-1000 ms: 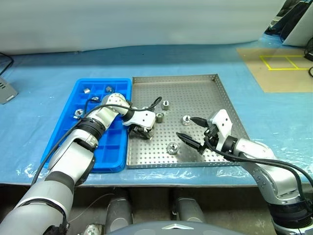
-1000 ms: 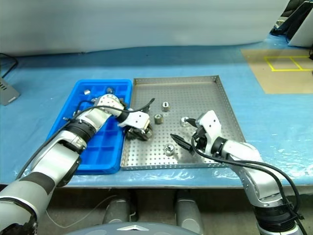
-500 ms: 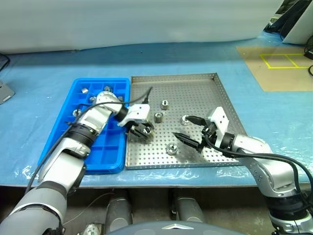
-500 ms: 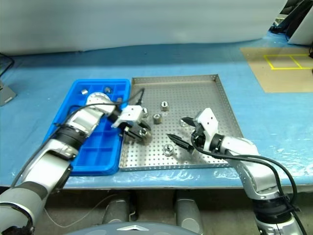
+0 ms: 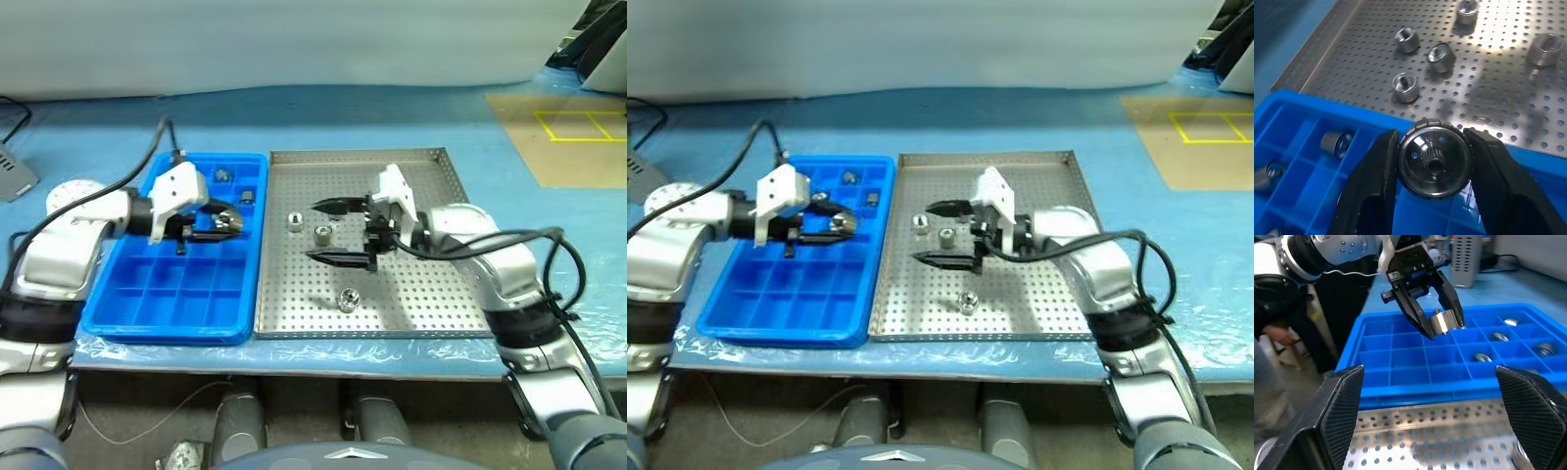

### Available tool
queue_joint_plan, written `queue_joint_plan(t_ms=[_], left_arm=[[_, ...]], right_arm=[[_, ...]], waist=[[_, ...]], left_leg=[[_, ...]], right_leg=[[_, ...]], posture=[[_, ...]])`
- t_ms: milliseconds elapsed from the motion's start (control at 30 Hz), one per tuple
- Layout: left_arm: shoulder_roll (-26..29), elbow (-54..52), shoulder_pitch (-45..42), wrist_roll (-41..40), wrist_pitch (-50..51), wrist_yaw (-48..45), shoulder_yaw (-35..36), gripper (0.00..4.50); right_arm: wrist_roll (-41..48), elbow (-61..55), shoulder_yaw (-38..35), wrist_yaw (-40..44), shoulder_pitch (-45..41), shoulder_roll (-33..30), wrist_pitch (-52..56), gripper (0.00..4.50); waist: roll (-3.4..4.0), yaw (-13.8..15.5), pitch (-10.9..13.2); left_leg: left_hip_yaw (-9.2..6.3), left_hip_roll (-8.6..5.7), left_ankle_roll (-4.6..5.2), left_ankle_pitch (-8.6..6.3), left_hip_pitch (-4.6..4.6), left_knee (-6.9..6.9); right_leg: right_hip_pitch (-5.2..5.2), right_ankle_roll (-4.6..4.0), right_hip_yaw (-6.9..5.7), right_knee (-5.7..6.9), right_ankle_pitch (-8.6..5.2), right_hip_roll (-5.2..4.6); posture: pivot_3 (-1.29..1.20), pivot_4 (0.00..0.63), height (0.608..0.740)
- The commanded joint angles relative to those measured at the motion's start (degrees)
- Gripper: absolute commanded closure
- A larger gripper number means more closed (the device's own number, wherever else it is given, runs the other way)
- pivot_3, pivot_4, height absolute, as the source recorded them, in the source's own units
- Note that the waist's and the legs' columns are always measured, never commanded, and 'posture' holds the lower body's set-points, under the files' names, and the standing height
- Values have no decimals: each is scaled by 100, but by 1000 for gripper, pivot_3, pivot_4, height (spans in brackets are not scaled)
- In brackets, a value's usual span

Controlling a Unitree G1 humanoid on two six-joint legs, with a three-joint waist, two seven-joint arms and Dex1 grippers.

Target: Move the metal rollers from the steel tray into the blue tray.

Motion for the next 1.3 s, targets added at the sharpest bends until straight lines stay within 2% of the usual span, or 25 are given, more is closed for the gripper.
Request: queue_joint_plan(t_ms=[33, 167, 367, 600, 733, 933, 1133, 1200, 1300], left_arm=[[106, -590, 548, -112, 361, 710, 860, 2755], [49, -1170, 1568, -292, 868, 1202, 1596, 2755], [-267, -1131, 2291, -99, 689, 2093, 1884, 2755], [-870, -411, 1701, 155, 251, 3096, 1316, 2755], [-1039, -256, 1479, -40, 363, 3104, 1021, 2755], [-947, -446, 1775, -203, 523, 2872, 675, 2755], [-881, 325, 1482, 164, 236, 3255, 598, 2755], [-926, 336, 1369, 8, 244, 3247, 639, 2042], [-817, 123, 1221, -69, 280, 3126, 533, 1254]], right_arm=[[-125, 354, 148, 242, -473, 272, -333, 0], [-327, 1020, 290, 448, -895, 737, -736, 0], [-526, 1611, 503, 732, -1208, 1287, -1040, 0], [-722, 1756, 571, 838, -1301, 1558, -1307, 0], [-754, 1672, 554, 895, -1237, 1478, -1286, 0], [-791, 1480, 512, 813, -1119, 1345, -1239, 0], [-819, 1399, 480, 662, -1025, 1255, -1227, 0], [-843, 1359, 467, 629, -972, 1191, -1261, 0], [-929, 1302, 441, 555, -858, 1048, -1326, 0]], waist=[[-8, 101, 5], [-16, 324, 6], [-17, 639, 6], [-22, 839, 4], [-29, 858, 1], [-30, 795, 0], [-30, 804, 0], [-30, 797, 0], [-30, 778, 0]], left_leg=[[-1, 0, -4, 2, -3, -5], [-25, 3, -14, 9, -17, -18], [-75, 4, -27, 16, -40, -12], [-107, 6, -52, 32, -36, -13], [-115, 4, -57, 35, -36, -8], [-115, 6, -56, 36, -39, -10], [-115, 6, -62, 39, -32, -10], [-116, 7, -68, 43, -23, -9], [-116, 7, -77, 48, -5, -11]], right_leg=[[-2, -4, -6, 0, -2, 1], [0, -28, -43, -3, -18, 3], [7, -34, -87, -1, -23, 1], [21, -34, -110, 19, -23, 0], [24, -33, -112, 21, -22, 0], [18, -35, -113, 19, -23, 6], [21, -38, -114, 28, -25, 6], [23, -38, -114, 43, -26, 6], [25, -40, -106, 64, -28, 7]], posture=[[158, 150, 740], [257, 150, 740], [323, 150, 740], [349, 150, 740], [328, 150, 740], [289, 150, 740], [268, 150, 740], [263, 150, 740], [250, 150, 740]])
